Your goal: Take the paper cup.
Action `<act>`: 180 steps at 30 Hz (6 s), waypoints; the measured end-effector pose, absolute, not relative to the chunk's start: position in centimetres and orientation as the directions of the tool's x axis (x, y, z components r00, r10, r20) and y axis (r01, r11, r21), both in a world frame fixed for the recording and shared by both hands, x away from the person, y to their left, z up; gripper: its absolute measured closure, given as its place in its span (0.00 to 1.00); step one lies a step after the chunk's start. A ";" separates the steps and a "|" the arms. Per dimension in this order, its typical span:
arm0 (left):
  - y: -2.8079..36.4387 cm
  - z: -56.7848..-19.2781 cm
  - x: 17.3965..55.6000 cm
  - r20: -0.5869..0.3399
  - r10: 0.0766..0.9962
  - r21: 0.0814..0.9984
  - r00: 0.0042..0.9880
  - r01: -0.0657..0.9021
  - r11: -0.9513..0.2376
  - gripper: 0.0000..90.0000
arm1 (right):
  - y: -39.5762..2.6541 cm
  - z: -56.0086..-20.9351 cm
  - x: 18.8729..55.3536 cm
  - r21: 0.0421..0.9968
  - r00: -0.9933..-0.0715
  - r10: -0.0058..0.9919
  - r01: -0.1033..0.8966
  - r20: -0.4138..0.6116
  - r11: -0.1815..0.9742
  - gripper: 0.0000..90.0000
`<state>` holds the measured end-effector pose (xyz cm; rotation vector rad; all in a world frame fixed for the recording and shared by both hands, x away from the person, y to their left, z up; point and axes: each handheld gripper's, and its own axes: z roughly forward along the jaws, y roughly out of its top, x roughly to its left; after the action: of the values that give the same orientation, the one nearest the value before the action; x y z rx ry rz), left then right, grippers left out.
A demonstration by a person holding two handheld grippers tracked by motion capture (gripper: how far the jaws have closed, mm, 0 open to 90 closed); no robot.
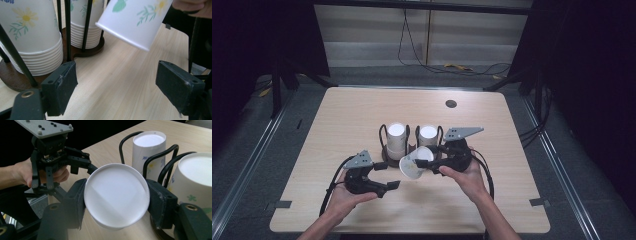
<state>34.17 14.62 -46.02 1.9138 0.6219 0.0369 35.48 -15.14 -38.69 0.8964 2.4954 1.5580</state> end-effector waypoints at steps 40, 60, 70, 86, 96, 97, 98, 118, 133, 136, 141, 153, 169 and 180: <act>13.0 -46.8 33.2 -0.208 0.354 0.890 0.912 0.327 -0.319 0.22 | -13.9 -42.5 34.6 0.851 -0.867 0.361 0.451 0.344 0.270 0.43; 12.6 -47.1 33.4 -0.209 0.323 0.906 0.923 0.307 -0.290 0.20 | -13.0 -42.3 34.7 0.846 -0.868 0.336 0.460 0.365 0.269 0.43; 12.7 -47.0 33.2 -0.180 0.318 0.909 0.931 0.281 -0.308 0.22 | -13.0 -42.3 34.8 0.844 -0.863 0.325 0.474 0.387 0.250 0.43; 12.8 -46.7 33.0 -0.163 0.286 0.901 0.944 0.261 -0.346 0.26 | -12.9 -42.1 34.5 0.849 -0.886 0.315 0.433 0.340 0.303 0.35; 12.9 -46.5 33.0 -0.147 0.286 0.895 0.947 0.250 -0.369 0.27 | -13.1 -41.9 34.4 0.839 -0.884 0.340 0.432 0.321 0.331 0.22; 12.9 -46.5 33.1 -0.153 0.290 0.894 0.945 0.257 -0.366 0.27 | -13.2 -41.9 34.4 0.838 -0.884 0.341 0.431 0.320 0.333 0.22; 12.9 -46.4 33.1 -0.159 0.302 0.890 0.940 0.269 -0.369 0.27 | -13.2 -41.8 34.4 0.838 -0.884 0.341 0.431 0.319 0.335 0.22; 13.4 -44.7 34.1 -0.100 0.313 0.860 0.944 0.240 -0.451 0.27 | -14.1 -41.8 34.6 0.814 -0.884 0.371 0.427 0.284 0.394 0.20; 13.1 -45.9 34.4 -0.110 0.332 0.809 0.937 0.279 -0.517 0.27 | -13.5 -42.1 34.8 0.743 -0.902 0.371 0.401 0.219 0.536 0.23; 13.0 -45.9 34.4 -0.135 0.318 0.809 0.939 0.289 -0.512 0.27 | -13.0 -42.0 35.1 0.723 -0.910 0.363 0.388 0.201 0.573 0.23; 12.9 -45.6 34.2 -0.113 0.308 0.805 0.945 0.269 -0.529 0.27 | -12.8 -42.1 35.3 0.713 -0.918 0.343 0.376 0.199 0.592 0.22; 12.5 -46.1 34.0 -0.097 0.309 0.786 0.946 0.264 -0.559 0.27 | -11.6 -42.6 34.9 0.663 -0.938 0.302 0.337 0.172 0.669 0.28; 11.8 -46.4 33.5 -0.077 0.274 0.769 0.959 0.232 -0.596 0.28 | -11.0 -42.4 35.3 0.630 -0.950 0.271 0.308 0.158 0.713 0.29; 11.8 -46.5 33.2 -0.072 0.265 0.761 0.961 0.225 -0.608 0.28 | -10.6 -42.4 35.2 0.605 -0.956 0.243 0.291 0.162 0.741 0.33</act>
<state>33.20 11.82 -46.52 2.2458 0.3423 0.0607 35.21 -10.64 -42.36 0.4605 2.9986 1.0614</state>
